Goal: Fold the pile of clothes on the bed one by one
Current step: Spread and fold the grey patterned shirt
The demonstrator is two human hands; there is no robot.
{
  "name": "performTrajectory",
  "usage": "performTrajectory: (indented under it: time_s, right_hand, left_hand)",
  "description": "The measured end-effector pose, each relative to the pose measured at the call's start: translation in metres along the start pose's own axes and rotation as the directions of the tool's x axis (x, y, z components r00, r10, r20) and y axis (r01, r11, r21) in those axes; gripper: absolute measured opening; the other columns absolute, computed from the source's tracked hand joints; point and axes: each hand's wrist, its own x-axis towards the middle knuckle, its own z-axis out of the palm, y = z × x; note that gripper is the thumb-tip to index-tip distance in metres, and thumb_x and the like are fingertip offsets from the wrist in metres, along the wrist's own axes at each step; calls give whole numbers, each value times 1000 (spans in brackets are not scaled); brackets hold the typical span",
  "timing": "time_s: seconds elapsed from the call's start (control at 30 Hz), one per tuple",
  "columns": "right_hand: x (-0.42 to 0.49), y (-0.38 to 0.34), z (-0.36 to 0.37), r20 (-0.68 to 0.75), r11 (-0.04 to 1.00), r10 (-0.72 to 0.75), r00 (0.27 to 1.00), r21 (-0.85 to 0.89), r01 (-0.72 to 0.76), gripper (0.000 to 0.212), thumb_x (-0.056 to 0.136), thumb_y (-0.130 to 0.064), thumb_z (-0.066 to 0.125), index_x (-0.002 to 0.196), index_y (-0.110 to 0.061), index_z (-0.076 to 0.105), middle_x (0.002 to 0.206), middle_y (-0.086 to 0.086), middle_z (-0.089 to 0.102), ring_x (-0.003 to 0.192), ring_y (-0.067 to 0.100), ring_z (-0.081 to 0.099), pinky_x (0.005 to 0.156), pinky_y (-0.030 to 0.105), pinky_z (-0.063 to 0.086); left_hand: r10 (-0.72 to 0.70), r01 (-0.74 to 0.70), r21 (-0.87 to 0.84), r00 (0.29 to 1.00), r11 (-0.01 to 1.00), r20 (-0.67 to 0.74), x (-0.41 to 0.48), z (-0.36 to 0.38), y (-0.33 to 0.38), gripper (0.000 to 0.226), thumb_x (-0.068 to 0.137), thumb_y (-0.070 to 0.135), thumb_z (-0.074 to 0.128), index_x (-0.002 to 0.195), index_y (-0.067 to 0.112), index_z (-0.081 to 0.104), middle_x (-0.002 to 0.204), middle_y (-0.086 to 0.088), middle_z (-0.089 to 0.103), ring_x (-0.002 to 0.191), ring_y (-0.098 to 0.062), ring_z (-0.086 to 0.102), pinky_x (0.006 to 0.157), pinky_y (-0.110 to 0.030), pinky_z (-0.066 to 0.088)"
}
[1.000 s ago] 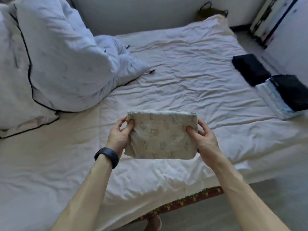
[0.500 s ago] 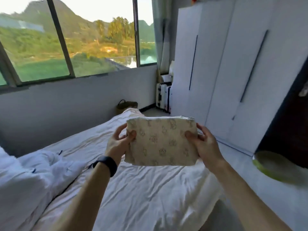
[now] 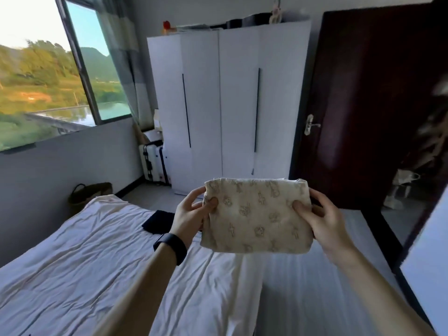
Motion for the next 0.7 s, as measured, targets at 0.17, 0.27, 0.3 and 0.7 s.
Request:
performTrajectory:
  time_s: [0.17,0.27,0.3,0.7]
  right_hand:
    - [15,27,-52,-128,999,-12,992,-52,6,27,93,-20,71,112,-39,66,102,-12,77,93,2,72,73,17,57]
    - [39,51,-87,-210,993,-20,977,-122,-5,26,91,-24,74,113,-35,67,102,-8,77,93,4,72,77,19,58]
    - [50,59,-98,-230,991,-22,973,-131,-9,26,91,-24,75,115,-31,68,99,-7,77,91,4,73,75,17,57]
    - [242,115,-174,-208,993,19,978,-112,-43,28,90,-18,75,117,-19,68,102,-2,77,93,8,73,74,16,56]
  left_hand:
    - [-61,61,5,996,998,69,40,67,-43,28,92,21,71,119,24,66,96,-11,77,80,-19,72,67,-33,59]
    - [-93,94,-8,989,996,111,65,110,-65,25,93,21,70,118,25,67,96,-10,77,78,-16,73,60,-27,57]
    - [-109,111,-8,987,994,118,75,124,-71,26,92,22,70,118,25,67,96,-10,77,78,-17,73,60,-28,57]
    - [-122,122,6,990,992,72,243,241,-97,28,91,23,72,118,25,67,100,-15,75,84,-24,72,70,-36,59]
